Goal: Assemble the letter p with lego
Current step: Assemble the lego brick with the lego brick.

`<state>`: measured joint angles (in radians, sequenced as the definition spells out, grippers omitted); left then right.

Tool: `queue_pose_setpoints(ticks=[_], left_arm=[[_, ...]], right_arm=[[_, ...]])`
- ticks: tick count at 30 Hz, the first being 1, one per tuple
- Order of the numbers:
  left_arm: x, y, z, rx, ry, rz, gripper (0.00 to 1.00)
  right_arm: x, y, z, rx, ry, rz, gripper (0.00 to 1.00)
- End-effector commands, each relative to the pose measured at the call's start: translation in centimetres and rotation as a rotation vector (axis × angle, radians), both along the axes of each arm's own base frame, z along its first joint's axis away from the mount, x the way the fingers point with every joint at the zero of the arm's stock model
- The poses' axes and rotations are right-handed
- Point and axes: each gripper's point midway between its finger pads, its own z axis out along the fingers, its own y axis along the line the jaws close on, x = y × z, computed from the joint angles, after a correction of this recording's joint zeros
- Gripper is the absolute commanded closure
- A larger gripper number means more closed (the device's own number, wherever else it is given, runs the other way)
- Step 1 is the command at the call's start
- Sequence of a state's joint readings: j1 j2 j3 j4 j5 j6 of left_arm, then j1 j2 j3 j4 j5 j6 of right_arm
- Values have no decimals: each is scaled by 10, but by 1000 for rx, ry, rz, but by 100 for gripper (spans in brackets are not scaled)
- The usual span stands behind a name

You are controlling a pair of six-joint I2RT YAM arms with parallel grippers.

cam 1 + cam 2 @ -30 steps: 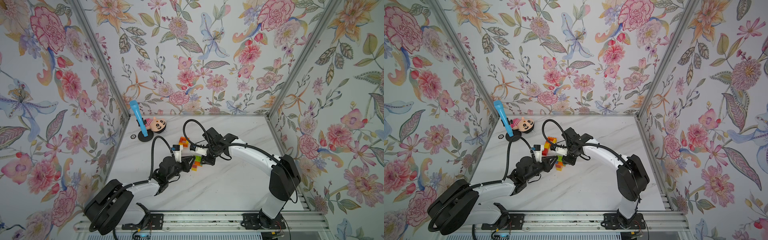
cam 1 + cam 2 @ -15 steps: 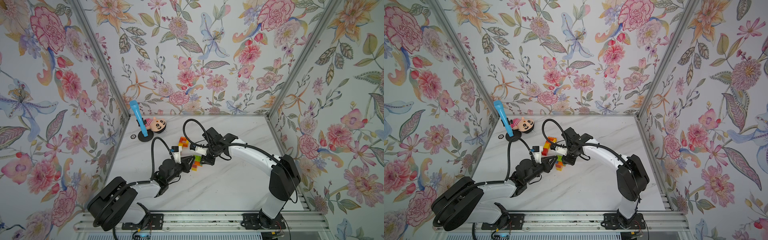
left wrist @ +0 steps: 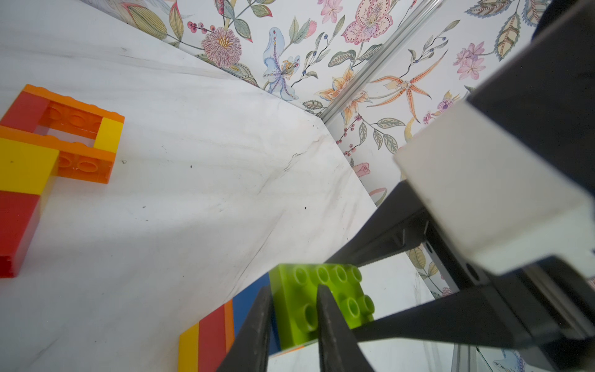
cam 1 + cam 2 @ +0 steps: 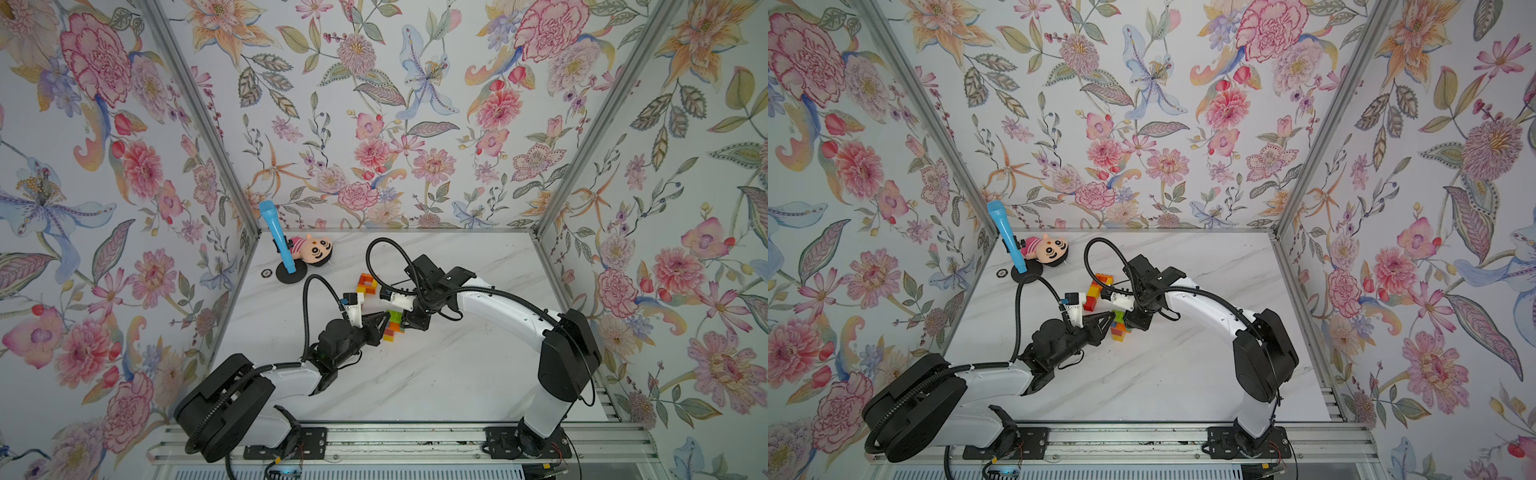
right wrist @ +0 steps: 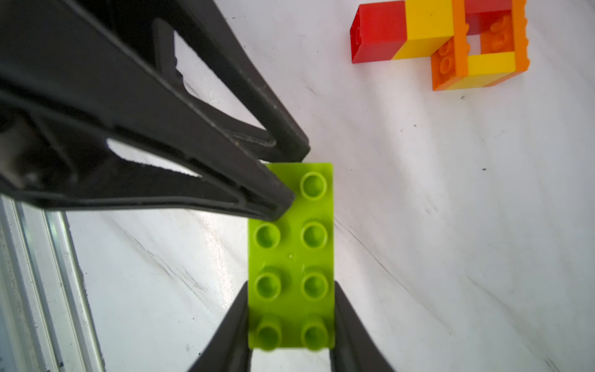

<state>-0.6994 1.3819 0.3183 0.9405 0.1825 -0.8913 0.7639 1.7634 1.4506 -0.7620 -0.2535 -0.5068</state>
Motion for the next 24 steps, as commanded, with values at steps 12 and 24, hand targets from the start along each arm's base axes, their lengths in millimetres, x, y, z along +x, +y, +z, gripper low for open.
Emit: queue_pose_setpoints(ticks=[12, 24], left_arm=[[-61, 13, -111, 261, 323, -109, 75], [-62, 11, -111, 272, 318, -108, 75]], right_arm=[[14, 7, -2, 43, -32, -37, 69], [15, 1, -7, 11, -44, -50, 69]])
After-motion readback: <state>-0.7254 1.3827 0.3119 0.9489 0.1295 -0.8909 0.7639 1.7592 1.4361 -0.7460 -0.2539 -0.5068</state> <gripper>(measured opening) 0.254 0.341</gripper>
